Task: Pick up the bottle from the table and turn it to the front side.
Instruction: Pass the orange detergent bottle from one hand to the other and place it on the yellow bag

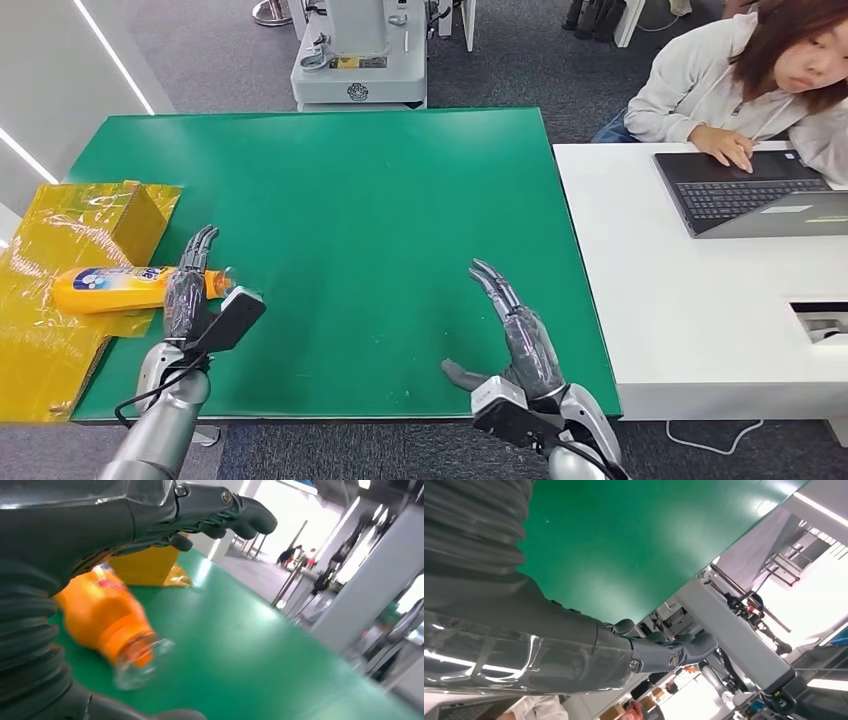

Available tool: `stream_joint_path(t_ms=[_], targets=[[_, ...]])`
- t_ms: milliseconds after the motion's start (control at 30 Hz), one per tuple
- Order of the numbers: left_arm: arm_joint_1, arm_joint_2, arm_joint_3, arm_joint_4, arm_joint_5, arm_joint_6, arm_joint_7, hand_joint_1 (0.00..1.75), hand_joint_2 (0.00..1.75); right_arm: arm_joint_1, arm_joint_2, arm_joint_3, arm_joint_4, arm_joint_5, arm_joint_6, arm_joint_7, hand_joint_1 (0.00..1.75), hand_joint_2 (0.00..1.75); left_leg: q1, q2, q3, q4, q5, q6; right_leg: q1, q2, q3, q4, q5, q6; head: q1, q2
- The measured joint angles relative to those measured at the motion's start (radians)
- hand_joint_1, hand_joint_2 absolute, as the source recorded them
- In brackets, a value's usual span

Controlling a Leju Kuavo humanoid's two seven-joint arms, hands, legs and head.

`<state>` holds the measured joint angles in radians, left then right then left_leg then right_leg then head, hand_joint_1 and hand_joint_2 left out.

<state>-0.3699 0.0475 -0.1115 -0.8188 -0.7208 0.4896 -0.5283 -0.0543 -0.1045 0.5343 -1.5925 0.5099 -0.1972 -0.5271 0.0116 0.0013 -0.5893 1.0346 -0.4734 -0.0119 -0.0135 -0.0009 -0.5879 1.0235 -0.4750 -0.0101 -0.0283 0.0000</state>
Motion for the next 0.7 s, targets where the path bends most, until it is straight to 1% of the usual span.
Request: stream_joint_path(t_ms=[133, 300, 367, 533, 700], targets=[[0.063, -0.024, -0.069, -0.203, 0.061, -0.014, 0.025, 0.0, 1.75, 0.013, 0.0, -0.019, 0.009, -0.032, -0.008, -0.016, 0.0, 1.75, 0.0, -0.001, 0.0, 0.0, 0.0, 0.0, 0.0, 0.0, 0.0, 0.0, 0.0, 0.0, 0.0, 0.0], [0.115, -0.039, -0.152, -0.361, 0.125, -0.018, 0.006, 0.0, 1.75, 0.048, 0.0, -0.057, 0.007, -0.075, -0.023, -0.041, 0.0, 1.75, 0.0, 0.0, 0.0, 0.0, 0.0, 0.0, 0.0, 0.0, 0.0, 0.0, 0.0, 0.0, 0.0, 0.0], [0.129, -0.047, -0.18, -0.405, 0.163, -0.035, -0.007, 0.0, 1.75, 0.067, 0.001, -0.076, -0.004, -0.078, -0.029, -0.047, 0.0, 1.75, 0.0, -0.001, 0.0, 0.0, 0.0, 0.0, 0.0, 0.0, 0.0, 0.0, 0.0, 0.0, 0.0, 0.0], [0.153, -0.076, -0.236, -0.484, 0.306, -0.141, -0.031, 0.0, 1.75, 0.117, 0.018, -0.119, -0.054, -0.084, -0.035, -0.064, 0.0, 1.75, 0.0, -0.001, 0.0, 0.0, 0.0, 0.0, 0.0, -0.001, 0.0, 0.0, 0.0, 0.0, 0.0, 0.0], [0.155, -0.08, -0.242, -0.491, 0.323, -0.156, -0.031, 0.0, 1.75, 0.122, 0.021, -0.123, -0.06, -0.086, -0.035, -0.067, 0.0, 1.75, 0.0, -0.001, -0.001, 0.0, 0.0, 0.0, 0.0, -0.001, 0.0, 0.0, 0.0, 0.0, 0.0, 0.0]])
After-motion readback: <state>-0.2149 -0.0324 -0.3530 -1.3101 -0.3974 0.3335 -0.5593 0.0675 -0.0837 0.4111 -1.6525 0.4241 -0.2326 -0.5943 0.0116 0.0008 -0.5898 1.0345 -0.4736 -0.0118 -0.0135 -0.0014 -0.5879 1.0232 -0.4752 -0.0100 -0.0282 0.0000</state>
